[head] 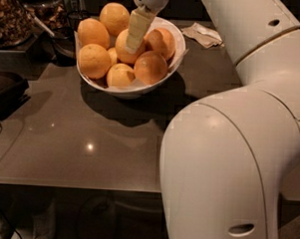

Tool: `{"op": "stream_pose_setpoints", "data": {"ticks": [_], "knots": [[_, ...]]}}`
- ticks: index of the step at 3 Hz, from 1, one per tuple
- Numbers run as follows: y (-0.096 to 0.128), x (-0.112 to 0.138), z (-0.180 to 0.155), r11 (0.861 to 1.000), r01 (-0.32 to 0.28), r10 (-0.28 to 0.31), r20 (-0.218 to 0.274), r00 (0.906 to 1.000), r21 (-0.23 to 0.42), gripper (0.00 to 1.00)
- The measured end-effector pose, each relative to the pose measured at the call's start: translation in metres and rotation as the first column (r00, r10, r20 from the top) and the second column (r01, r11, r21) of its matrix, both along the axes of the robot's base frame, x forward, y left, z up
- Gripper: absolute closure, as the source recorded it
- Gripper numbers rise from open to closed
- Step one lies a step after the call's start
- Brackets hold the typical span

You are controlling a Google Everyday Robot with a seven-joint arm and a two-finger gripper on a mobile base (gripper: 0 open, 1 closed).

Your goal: Pick orange from white bowl

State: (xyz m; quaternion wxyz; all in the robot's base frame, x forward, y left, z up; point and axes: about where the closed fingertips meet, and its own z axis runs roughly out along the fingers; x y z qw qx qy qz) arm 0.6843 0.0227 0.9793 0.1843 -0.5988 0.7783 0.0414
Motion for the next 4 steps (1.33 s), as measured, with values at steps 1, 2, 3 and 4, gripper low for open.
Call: {"op": "stream_pose_setpoints", "data": {"ticks": [1,2,3,4], "knots": [[0.011,-0.008,-0.003,1.0,-0.012,0.012,-0.024,0.9996,-0.006,0.3],[0.018,-0.011,-0.006,1.0,-0.015,0.014,-0.04,0.9991,-0.012,0.3],[0.021,-0.011,-0.008,1.0,-0.018,0.017,-0.046,0.9988,-0.015,0.3],[0.022,-0.01,-0.01,1.0,-0.019,0.018,-0.049,0.9986,-0.017,0.28]]}}
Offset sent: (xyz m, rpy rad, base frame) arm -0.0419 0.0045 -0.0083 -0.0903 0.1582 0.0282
